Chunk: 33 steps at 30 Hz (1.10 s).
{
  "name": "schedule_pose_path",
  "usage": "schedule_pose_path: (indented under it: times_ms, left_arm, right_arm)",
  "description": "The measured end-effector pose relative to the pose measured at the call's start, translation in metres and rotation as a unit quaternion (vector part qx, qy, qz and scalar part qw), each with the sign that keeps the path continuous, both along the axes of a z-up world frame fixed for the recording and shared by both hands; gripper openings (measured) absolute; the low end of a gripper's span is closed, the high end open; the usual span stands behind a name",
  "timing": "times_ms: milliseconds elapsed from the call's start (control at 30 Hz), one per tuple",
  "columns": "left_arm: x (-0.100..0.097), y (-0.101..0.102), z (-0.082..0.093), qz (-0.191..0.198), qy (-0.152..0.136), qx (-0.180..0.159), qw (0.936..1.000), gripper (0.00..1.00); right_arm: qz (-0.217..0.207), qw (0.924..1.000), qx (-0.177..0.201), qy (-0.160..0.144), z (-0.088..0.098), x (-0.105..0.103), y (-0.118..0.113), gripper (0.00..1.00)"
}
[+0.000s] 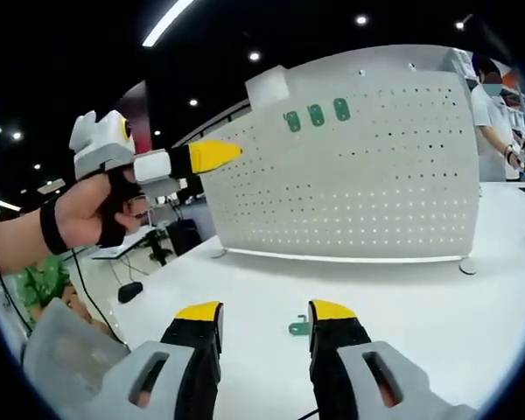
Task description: Insert the hook assembly into the mounting plate slot until the hook locks in place.
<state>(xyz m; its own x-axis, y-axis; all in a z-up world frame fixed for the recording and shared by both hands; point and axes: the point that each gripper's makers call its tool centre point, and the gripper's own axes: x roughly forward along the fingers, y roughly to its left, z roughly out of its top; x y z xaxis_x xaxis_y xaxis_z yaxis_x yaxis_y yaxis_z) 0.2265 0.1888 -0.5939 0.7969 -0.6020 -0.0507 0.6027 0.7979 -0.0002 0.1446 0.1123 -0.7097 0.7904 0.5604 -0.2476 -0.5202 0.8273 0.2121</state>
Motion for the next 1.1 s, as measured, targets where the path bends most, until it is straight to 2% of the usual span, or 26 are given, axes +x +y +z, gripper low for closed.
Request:
schedule_pose_path:
  times_ms: [100, 267, 467, 633, 700, 800, 1000, 1100]
  left_arm:
    - [-0.006, 0.003, 0.000, -0.010, -0.001, -0.009, 0.9999, 0.43]
    - [-0.016, 0.012, -0.009, -0.017, 0.010, -0.007, 0.9998, 0.49]
    - [-0.032, 0.020, -0.023, -0.039, 0.021, -0.012, 0.9989, 0.55]
    - [-0.044, 0.025, -0.033, -0.048, 0.031, -0.017, 0.9982, 0.57]
    - [-0.048, 0.027, -0.034, -0.054, 0.024, -0.020, 0.9981, 0.57]
    - [-0.052, 0.028, -0.041, -0.057, 0.035, -0.018, 0.9976, 0.60]
    - [-0.056, 0.031, -0.047, -0.063, 0.038, -0.024, 0.9970, 0.63]
    - [-0.057, 0.032, -0.052, -0.065, 0.041, -0.021, 0.9968, 0.68]
  right_arm:
    - [-0.001, 1.0000, -0.006, 0.002, -0.003, 0.001, 0.003, 0.41]
    - [-0.001, 0.9997, -0.020, 0.013, -0.009, 0.003, 0.006, 0.46]
    - [-0.008, 0.9993, -0.033, 0.017, -0.015, 0.010, 0.008, 0.46]
    - [-0.015, 0.9988, -0.041, 0.023, -0.020, 0.015, 0.005, 0.47]
    - [-0.020, 0.9985, -0.042, 0.029, -0.025, 0.018, 0.003, 0.47]
    - [-0.023, 0.9980, -0.049, 0.033, -0.030, 0.021, 0.001, 0.48]
    - [-0.025, 0.9976, -0.054, 0.035, -0.037, 0.027, 0.003, 0.50]
    - [-0.028, 0.9972, -0.054, 0.043, -0.044, 0.029, 0.003, 0.51]
